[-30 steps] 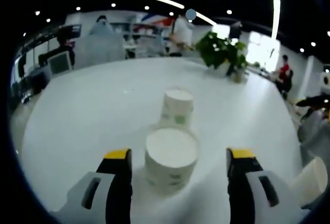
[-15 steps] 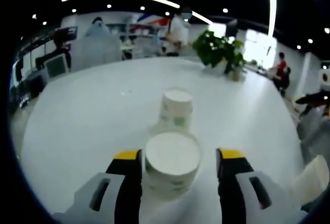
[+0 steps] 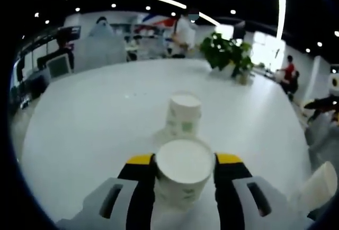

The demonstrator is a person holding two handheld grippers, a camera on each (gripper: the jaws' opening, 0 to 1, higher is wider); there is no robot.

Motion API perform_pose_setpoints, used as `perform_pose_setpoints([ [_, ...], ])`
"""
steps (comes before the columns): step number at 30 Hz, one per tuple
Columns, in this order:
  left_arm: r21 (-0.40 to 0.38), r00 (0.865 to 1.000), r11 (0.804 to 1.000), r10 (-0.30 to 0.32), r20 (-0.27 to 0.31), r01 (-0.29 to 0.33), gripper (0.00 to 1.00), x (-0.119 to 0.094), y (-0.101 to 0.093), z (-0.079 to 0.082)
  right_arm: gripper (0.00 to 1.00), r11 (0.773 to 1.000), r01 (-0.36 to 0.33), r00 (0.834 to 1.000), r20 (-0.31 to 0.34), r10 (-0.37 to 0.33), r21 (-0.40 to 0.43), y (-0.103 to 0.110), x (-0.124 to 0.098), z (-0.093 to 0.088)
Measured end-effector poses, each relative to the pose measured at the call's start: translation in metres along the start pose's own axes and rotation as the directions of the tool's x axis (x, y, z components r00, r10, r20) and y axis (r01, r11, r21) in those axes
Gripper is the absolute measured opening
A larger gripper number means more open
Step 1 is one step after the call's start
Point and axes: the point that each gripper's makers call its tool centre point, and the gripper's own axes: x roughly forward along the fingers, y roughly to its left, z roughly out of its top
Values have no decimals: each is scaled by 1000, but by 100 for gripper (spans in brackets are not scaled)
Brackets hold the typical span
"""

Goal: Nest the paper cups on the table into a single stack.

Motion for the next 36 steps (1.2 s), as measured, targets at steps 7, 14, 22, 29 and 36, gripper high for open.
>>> perform_pose_setpoints([
  [7,-12,1000,1000,-13,3,13,41,-5,-3,1,99,1000,-3,1000,0,3,2,2,2,0],
  [14,-26,1000,1000,-13,14,14,40,-14,-3,6,99,1000,-13,1000,10,13,-11,6,2,5],
  [22,-35,999,999,-6,46,8,39,-28,-9,18,99,999,-27,999,22,28,-21,8,-1,7],
  [29,-14,999,1000,-4,51,5,39,-39,-19,24,99,999,-35,999,37,36,-29,11,-8,7],
  [36,-26,999,1000,5,54,-3,39,-51,-32,30,99,998,-48,997,60,50,-27,11,-15,8],
])
